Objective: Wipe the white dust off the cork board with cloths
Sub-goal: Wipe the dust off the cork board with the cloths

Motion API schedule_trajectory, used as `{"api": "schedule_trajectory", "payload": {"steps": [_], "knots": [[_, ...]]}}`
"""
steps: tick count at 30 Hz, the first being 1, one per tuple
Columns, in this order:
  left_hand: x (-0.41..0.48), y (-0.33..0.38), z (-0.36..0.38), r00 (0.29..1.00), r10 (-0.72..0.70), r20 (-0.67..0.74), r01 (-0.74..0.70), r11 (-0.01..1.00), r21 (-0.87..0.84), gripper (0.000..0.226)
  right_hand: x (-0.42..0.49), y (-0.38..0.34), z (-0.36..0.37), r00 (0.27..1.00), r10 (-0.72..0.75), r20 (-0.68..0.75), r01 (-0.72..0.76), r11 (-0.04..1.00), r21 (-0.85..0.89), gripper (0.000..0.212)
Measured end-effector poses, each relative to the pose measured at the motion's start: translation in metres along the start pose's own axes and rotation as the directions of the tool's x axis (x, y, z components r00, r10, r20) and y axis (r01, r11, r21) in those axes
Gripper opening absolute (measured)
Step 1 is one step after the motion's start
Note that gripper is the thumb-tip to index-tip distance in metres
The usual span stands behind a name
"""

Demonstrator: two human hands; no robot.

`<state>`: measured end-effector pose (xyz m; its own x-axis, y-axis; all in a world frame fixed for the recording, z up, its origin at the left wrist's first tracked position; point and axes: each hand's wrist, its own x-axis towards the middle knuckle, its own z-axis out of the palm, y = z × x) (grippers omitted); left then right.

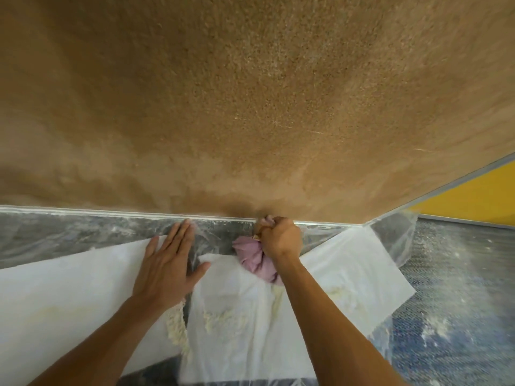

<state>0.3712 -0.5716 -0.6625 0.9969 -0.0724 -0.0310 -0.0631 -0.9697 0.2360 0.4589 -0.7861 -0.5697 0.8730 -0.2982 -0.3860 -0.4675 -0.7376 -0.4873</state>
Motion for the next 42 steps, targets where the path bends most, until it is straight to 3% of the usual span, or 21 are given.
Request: {"api": "schedule_trajectory", "payload": {"steps": [2,7,12,15,18,20,22,26,29,31,34,37,39,42], "knots": [[-0.004,-0.010,-0.005,0.999,0.028,-0.020,-0.028,1.000,-0.009,0.092,-0.003,0.005,-0.005,0.999,-0.006,0.051,0.007,1.000,-0.007,0.027],[-0.014,-0.048,-0.015,0.999,0.024,-0.036,-0.023,1.000,0.014,0.088,0.008,0.016,-0.039,0.961,0.240,-0.134,-0.232,0.970,0.076,0.045],[-0.009,-0.057,-0.017,0.992,0.070,-0.107,-0.073,0.997,-0.025,0.070,0.011,-0.010,-0.004,0.948,0.291,-0.132,-0.275,0.953,0.125,0.037],[-0.007,-0.057,-0.019,0.992,0.048,-0.118,-0.055,0.997,-0.059,0.064,0.001,-0.032,0.022,0.950,0.308,-0.052,-0.290,0.932,0.216,0.031],[-0.006,-0.059,-0.024,0.993,0.028,-0.115,-0.037,0.996,-0.077,0.061,-0.018,-0.049,0.044,0.964,0.231,0.135,-0.263,0.909,0.322,0.021],[-0.006,-0.062,-0.025,0.995,0.019,-0.098,-0.028,0.995,-0.091,0.061,-0.029,-0.052,0.045,0.949,0.216,0.229,-0.281,0.907,0.312,0.018],[-0.007,-0.067,-0.026,0.996,0.018,-0.084,-0.027,0.994,-0.106,0.062,-0.040,-0.050,0.028,0.935,0.236,0.265,-0.302,0.922,0.242,0.028],[-0.013,-0.074,-0.036,1.000,0.011,0.003,-0.010,0.992,-0.126,0.054,-0.052,-0.035,-0.018,0.948,0.287,0.139,-0.307,0.939,0.154,0.031],[-0.012,-0.069,-0.047,0.996,-0.071,0.047,0.077,0.986,-0.149,0.057,-0.051,-0.023,-0.022,0.950,0.310,0.017,-0.311,0.949,0.058,0.046],[-0.010,-0.068,-0.047,0.994,-0.093,0.056,0.101,0.984,-0.147,0.056,-0.033,-0.004,-0.003,0.945,0.326,0.005,-0.323,0.934,0.152,0.048],[-0.010,-0.077,-0.041,0.996,-0.070,-0.063,0.062,0.991,-0.117,0.051,-0.023,-0.017,0.022,0.926,0.377,0.017,-0.352,0.846,0.400,0.031],[-0.013,-0.089,-0.038,0.994,-0.017,-0.104,0.008,0.996,-0.088,0.057,-0.014,-0.038,0.053,0.899,0.431,0.075,-0.401,0.743,0.536,0.024],[-0.017,-0.097,-0.039,0.991,0.014,-0.132,-0.024,0.997,-0.072,0.058,-0.017,-0.052,0.070,0.888,0.453,0.080,-0.420,0.727,0.543,0.032],[-0.020,-0.112,-0.046,0.977,-0.001,-0.215,-0.010,0.999,-0.052,0.052,-0.042,-0.085,0.081,0.912,0.411,-0.011,-0.374,0.841,0.392,0.036]]}}
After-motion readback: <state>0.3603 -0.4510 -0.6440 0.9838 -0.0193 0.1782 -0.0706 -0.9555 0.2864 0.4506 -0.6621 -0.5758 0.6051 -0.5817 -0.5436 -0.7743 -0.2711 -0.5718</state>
